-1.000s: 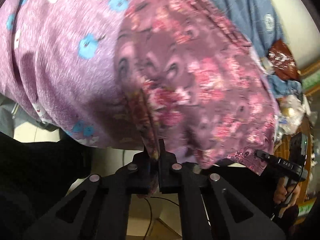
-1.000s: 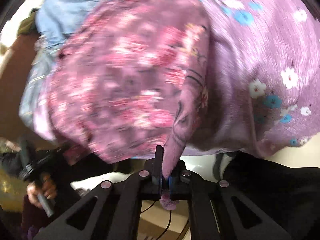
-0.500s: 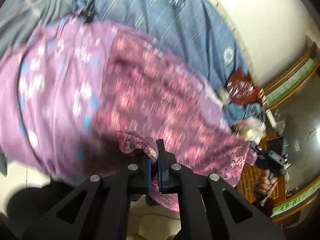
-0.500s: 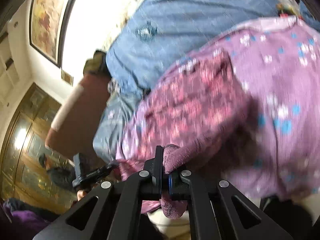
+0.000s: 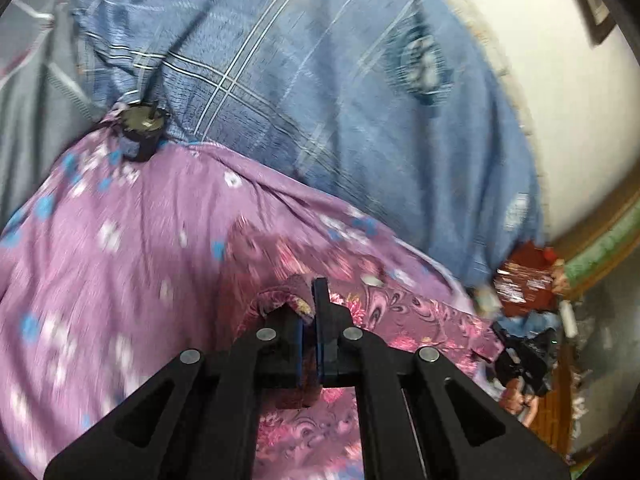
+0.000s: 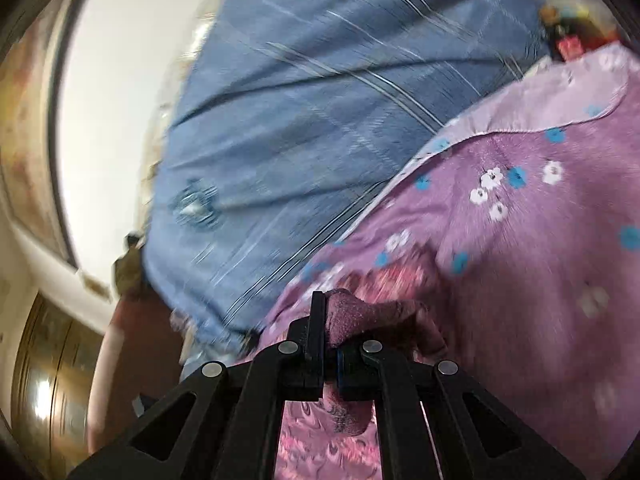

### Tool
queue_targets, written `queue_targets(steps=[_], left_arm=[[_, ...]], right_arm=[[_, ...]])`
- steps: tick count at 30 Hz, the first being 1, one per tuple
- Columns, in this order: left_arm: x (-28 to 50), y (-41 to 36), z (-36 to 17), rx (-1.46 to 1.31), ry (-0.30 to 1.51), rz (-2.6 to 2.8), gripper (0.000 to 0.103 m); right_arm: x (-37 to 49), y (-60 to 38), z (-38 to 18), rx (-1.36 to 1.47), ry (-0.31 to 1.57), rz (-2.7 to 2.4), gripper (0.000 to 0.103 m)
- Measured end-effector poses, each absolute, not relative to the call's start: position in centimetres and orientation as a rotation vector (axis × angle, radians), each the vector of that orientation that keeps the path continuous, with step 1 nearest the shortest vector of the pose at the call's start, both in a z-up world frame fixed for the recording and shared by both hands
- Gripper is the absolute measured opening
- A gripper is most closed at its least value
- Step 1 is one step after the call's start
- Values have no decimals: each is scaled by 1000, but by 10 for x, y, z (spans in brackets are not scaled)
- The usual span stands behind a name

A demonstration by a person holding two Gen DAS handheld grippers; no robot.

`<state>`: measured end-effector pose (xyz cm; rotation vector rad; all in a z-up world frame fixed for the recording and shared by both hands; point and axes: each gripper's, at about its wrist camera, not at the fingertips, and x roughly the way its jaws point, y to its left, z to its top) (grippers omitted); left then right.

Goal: Fold small clothes

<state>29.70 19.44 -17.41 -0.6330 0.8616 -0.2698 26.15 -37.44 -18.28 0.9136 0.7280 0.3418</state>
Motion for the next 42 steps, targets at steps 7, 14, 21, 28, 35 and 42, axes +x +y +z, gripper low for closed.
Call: queue_targets(steps=[7, 14, 21, 28, 35, 42], left_arm=[[364, 197, -263, -756, 993, -178, 3], [317, 230, -229, -883, 773, -92, 58], [227, 163, -190, -578, 732, 80, 69], [233, 104, -232, -404, 891, 43, 69], [254, 116, -241, -393, 915, 83, 69], [257, 127, -236, -451, 894, 96, 69]], right_arm=[[349, -380, -276, 1019, 839, 209, 27], [320, -391, -243, 945, 683, 179, 56], [285, -265, -211, 464, 859, 345, 49], [317, -145, -248, 126, 1090, 332, 34], [420, -146, -226, 238, 901, 213, 35], [366, -186, -195, 282, 817, 215, 37]])
